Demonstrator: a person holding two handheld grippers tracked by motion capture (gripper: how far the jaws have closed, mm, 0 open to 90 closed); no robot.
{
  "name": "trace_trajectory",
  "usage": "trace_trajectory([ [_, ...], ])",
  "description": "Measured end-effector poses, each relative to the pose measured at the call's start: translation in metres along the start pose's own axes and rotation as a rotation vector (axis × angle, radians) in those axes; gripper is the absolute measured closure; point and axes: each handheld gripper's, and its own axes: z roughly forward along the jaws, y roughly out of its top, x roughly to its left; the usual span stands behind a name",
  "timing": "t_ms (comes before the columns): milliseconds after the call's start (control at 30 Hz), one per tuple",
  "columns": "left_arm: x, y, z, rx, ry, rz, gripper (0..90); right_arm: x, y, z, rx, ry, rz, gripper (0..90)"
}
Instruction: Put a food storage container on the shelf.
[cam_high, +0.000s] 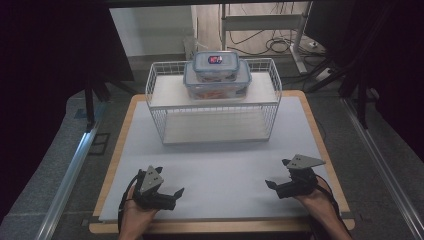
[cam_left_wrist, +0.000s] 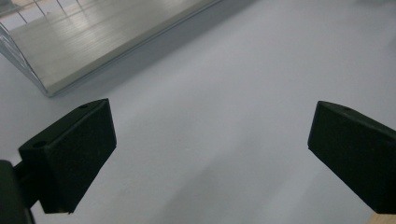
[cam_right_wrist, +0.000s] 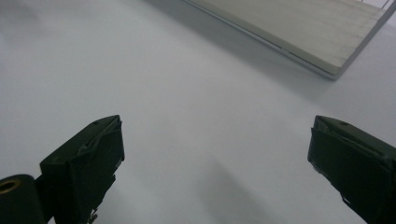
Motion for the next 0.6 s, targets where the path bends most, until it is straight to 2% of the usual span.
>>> trace_trajectory([
  [100,0.001,-0.003,0.003,0.026,-0.002,0.004,0.6,-0.002,-0.004,0.003,0.016,-0.015,-0.002,3.4],
  [233,0.004,-0.007,0.007,0.071,0.008,0.004,0.7,-0.003,-0.009,0.007,0.042,-0.011,0.010,3.4],
  [367,0.009,-0.013,0.012,0.110,-0.009,-0.033,0.7,-0.004,-0.011,0.011,0.068,-0.007,0.015,3.4],
  [467,0.010,-0.015,0.015,0.136,-0.013,-0.036,0.7,-0.006,-0.013,0.013,0.083,-0.002,0.025,3.4],
  [600,0.010,-0.014,0.016,0.142,-0.015,-0.033,0.6,-0.007,-0.014,0.014,0.090,0.002,0.035,3.4],
])
